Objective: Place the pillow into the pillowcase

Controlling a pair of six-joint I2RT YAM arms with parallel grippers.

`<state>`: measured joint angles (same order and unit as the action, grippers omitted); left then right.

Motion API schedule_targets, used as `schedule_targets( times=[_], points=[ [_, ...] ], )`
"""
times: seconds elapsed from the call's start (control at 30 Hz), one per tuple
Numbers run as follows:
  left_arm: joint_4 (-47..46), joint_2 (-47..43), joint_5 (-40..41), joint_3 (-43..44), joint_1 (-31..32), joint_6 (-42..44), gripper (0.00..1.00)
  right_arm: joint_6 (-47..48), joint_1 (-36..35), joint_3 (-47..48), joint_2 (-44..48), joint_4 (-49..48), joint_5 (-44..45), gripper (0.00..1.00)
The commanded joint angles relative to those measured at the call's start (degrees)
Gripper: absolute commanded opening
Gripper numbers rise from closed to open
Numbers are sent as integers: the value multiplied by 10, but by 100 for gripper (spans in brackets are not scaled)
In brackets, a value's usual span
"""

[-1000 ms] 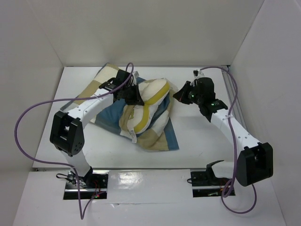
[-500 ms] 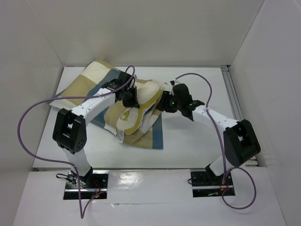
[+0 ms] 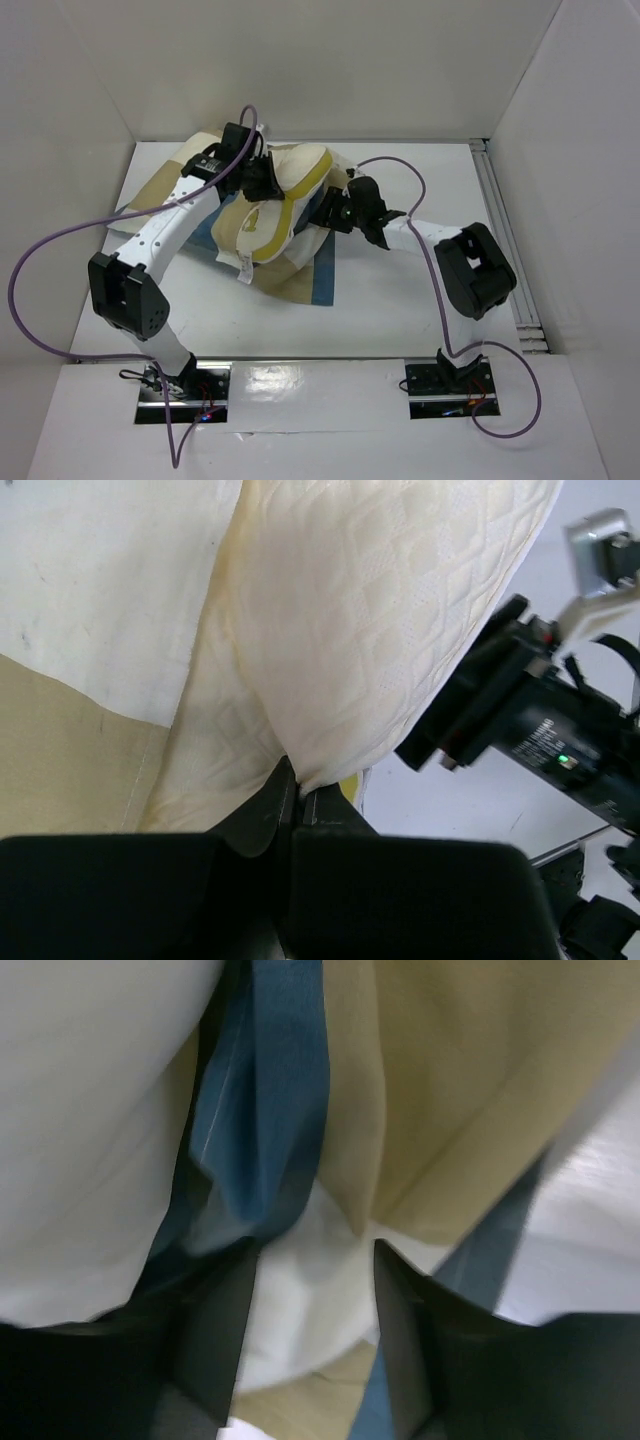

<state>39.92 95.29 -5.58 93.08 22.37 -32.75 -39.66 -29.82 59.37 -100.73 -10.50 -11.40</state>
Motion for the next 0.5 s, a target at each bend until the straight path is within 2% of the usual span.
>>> schedule_targets(
  times=[0.0,0.1,0.47],
  points=[
    [-5,-26,-15,26,-3,5,0,-19,-12,61,-38,-58,4,59],
    [-5,-26,-21,26,-3,5,0,-33,-12,80,-58,-75,4,66],
    [-5,-15,-21,32,-3,10,0,-53,-29,78,-49,-88,21,64]
  ],
)
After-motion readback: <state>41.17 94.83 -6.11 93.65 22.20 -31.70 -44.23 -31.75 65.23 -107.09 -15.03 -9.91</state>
